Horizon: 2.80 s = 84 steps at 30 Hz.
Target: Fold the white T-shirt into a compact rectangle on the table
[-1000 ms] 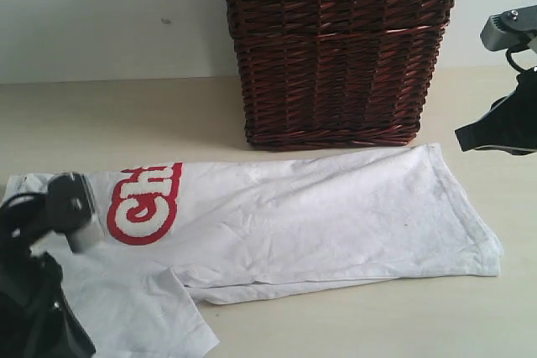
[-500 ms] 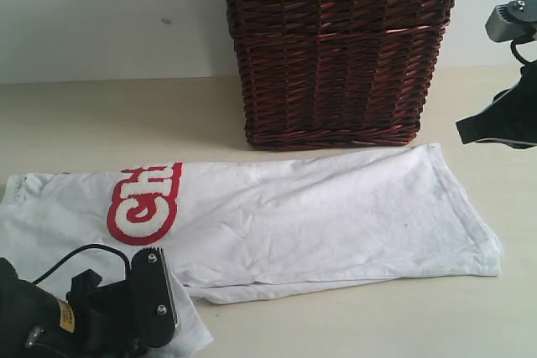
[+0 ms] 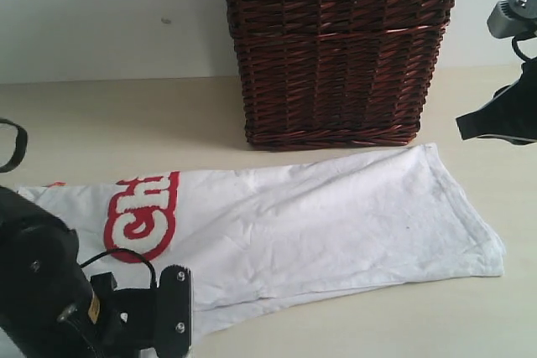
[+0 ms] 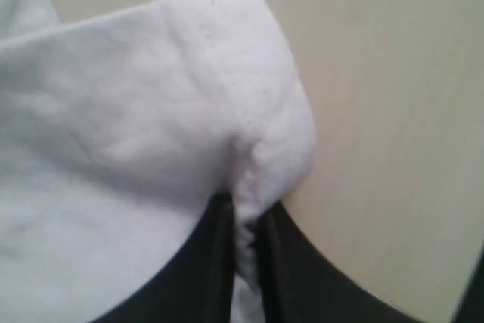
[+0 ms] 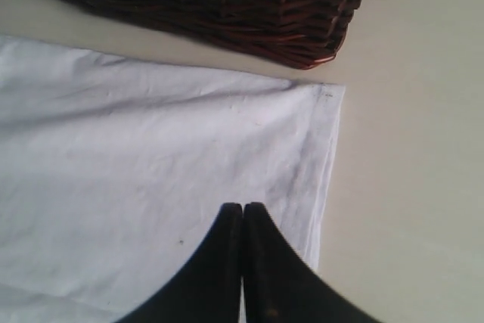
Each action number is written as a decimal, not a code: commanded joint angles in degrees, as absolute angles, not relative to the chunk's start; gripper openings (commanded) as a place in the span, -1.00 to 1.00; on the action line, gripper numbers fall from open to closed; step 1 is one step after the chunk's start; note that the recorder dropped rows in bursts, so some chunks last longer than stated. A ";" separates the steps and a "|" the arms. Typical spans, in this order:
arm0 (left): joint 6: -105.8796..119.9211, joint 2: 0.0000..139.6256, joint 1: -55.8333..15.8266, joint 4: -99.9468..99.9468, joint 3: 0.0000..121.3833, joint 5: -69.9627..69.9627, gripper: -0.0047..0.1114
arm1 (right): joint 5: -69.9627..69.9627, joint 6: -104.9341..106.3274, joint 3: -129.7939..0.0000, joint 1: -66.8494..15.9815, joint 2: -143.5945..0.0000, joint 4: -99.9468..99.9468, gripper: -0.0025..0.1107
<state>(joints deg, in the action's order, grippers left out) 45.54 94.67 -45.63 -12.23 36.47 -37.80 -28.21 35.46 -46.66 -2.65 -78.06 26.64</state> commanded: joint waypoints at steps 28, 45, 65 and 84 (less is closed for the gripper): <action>48.31 93.26 -36.47 16.39 49.49 -22.34 -0.01 | -26.30 36.80 -47.20 -2.66 -78.91 26.92 -0.96; 27.88 87.81 -30.95 14.06 49.49 -28.69 -0.91 | -25.91 36.78 -47.20 -2.66 -78.91 26.92 -0.96; 41.42 100.11 -30.91 0.00 48.66 -21.90 -0.92 | -26.25 36.78 -47.20 -2.66 -78.91 27.04 -0.96; 17.43 92.35 -21.21 0.44 48.66 -11.99 -0.16 | -24.26 36.92 -47.20 -2.66 -78.91 27.04 -0.96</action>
